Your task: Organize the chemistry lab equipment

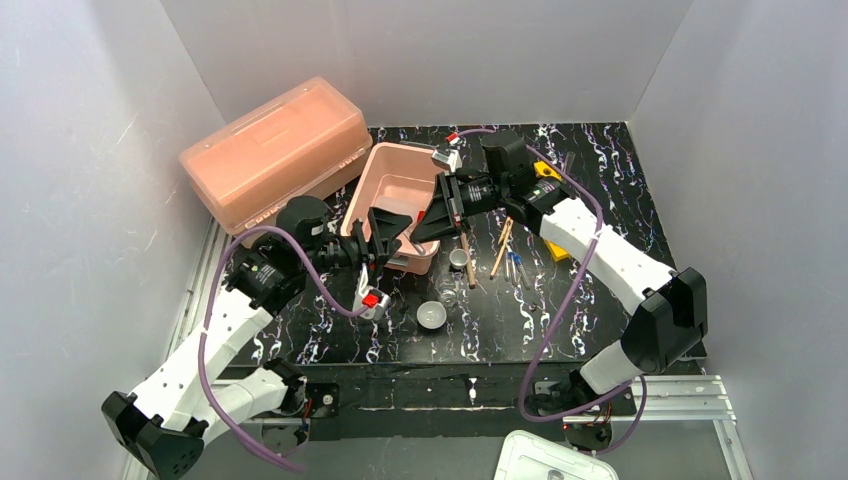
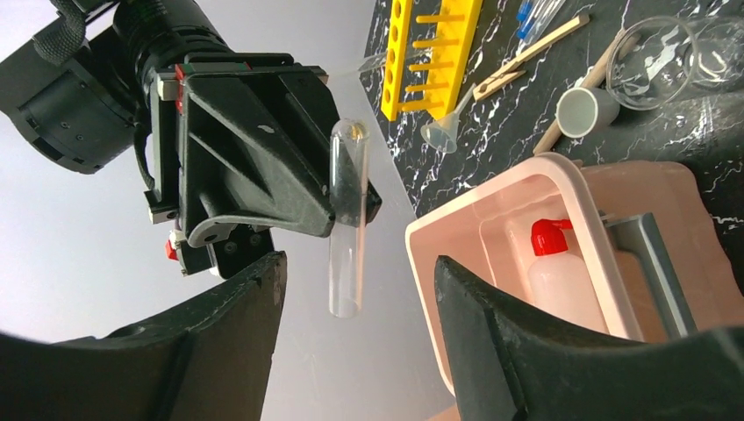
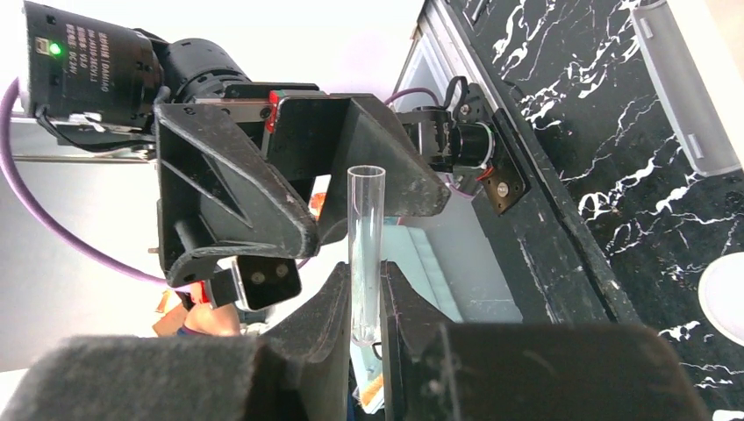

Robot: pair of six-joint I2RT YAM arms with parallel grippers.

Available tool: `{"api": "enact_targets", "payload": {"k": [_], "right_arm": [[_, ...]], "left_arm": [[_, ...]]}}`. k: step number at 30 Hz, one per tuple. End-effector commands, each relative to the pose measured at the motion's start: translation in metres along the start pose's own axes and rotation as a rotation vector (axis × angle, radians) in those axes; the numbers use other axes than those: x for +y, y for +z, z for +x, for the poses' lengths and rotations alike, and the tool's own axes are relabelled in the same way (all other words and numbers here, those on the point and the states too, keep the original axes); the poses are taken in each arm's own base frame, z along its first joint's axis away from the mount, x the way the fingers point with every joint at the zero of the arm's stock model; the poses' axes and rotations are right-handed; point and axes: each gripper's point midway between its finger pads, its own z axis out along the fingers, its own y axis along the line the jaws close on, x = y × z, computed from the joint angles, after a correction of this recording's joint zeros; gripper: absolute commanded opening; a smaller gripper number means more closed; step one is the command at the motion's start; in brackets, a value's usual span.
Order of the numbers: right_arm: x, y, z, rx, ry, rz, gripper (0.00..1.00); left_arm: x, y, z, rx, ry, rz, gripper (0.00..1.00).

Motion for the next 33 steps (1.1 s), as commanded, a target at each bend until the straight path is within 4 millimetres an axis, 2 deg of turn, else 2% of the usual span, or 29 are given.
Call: {"api": "enact_targets", "payload": {"k": [1,4,9,14,19,23,25,29,33], "right_arm": [[0.016,0.004,-0.001,0.024,-0.014,-0.064,0.01],[0.017,0.005,-0.003,0.016,-0.015,-0.064,0.01],[0.012,0.008,-0.002,0.015,-0.003,-0.056,0.01],[0.012,0.008,-0.005,-0.01,-0.012,-0.049,0.04],[0.015,0.007,-0.011,-0.051,-0.029,-0.038,0.1],[0.019,0.006,-0.015,-0.068,-0.042,-0.036,0.15],[0.023,0.005,-0.017,-0.08,-0.053,-0.036,0.24],[0.032,-0.001,-0.023,-0.114,-0.127,-0.003,0.5],[0.047,-0.022,-0.04,-0.202,-0.268,0.144,0.93]], "left_arm": [[0.004,0.001,0.005,0.034,0.021,-0.028,0.59],[0.003,0.001,0.005,0.039,0.027,-0.03,0.51],[0.009,0.001,0.007,0.056,0.032,-0.067,0.29],[0.009,0.0,0.006,0.062,0.02,-0.085,0.25],[0.013,-0.002,0.005,0.074,-0.026,-0.124,0.1],[0.018,-0.004,0.004,0.081,-0.051,-0.153,0.04],[0.017,-0.004,0.004,0.083,-0.06,-0.158,0.01],[0.016,-0.005,0.003,0.088,-0.091,-0.174,0.0],[0.018,-0.007,0.002,0.086,-0.18,-0.193,0.0]]}}
